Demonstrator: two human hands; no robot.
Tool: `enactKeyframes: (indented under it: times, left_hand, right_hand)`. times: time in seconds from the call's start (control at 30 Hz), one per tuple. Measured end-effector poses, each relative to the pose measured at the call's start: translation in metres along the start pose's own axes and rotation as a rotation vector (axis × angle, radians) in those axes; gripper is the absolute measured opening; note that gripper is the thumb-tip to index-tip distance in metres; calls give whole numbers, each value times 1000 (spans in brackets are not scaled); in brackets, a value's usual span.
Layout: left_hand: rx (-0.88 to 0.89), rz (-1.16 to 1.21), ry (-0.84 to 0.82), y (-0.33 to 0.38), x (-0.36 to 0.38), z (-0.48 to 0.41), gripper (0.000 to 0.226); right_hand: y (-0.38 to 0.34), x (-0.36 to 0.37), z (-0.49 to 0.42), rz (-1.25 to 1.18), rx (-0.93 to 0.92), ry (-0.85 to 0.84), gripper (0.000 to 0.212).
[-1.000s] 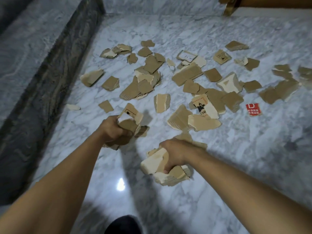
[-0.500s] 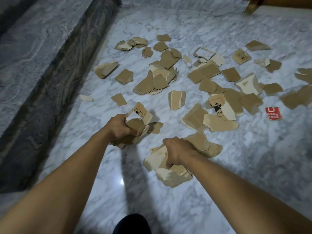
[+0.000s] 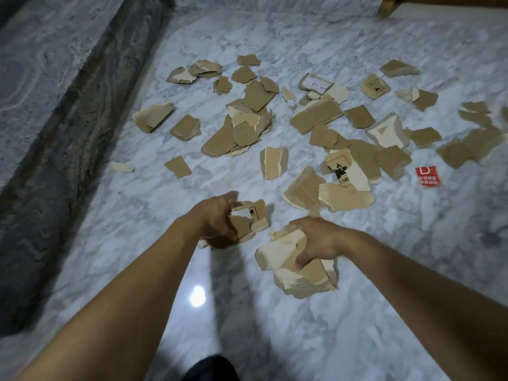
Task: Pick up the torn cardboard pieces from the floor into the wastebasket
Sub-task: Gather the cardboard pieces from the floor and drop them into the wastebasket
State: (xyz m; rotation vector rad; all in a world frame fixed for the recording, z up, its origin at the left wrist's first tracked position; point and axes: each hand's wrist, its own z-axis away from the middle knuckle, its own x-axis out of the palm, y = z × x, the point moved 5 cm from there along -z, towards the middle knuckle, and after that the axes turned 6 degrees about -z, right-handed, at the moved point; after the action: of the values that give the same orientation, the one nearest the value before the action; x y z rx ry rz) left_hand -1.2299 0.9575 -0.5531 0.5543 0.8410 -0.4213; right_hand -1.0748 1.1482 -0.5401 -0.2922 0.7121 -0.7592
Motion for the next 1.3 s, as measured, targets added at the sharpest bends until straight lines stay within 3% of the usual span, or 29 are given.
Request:
enactKeyframes:
  times: [0.07,0.17,0.27,0.37,0.47,0.53,0.63,0.73,0.83,0.9,1.07,1.3]
  left_hand:
    - [7,-46,52,6,1,0,91]
    - [-24,-67,96,9,-2,1,67]
    - [-99,-22,70,4,3,2,51]
    - [-152,103,84,2,4,2,39]
    - [-125,200,122,13,0,1,46]
    - [-92,229,109,26,-4,0,59]
    - [-50,252,-54,57,-4,-3,76]
    - [3,142,-174,101,0,-5,51]
    - [67,85,-166,139,13,-12,53]
    - [123,10,-155,160,29,-16,72]
    - [86,-284,-59,185,55,-21,86]
    - [49,-163,-170,178,62,-34,99]
  right_hand:
    - [18,-19,11,-64,32,26,94]
    - [38,-41,22,-224,57,120,96]
    - [52,-50,29,-418,63,195,85]
    - [66,-55,34,-505,85,246,58]
    - [83,-59,40,-566,112,252,49]
    - [91,-62,43,-590,112,256,57]
    - [107,-70,48,-589,130,292,71]
    - [122,-83,63,-516,161,330,59]
    - [137,-92,71,-460,194,331,52]
    - [150,-94,74,-437,223,309,58]
    - [173,-85,75,-477,252,304,51]
    - [184,-60,72,-657,215,369,47]
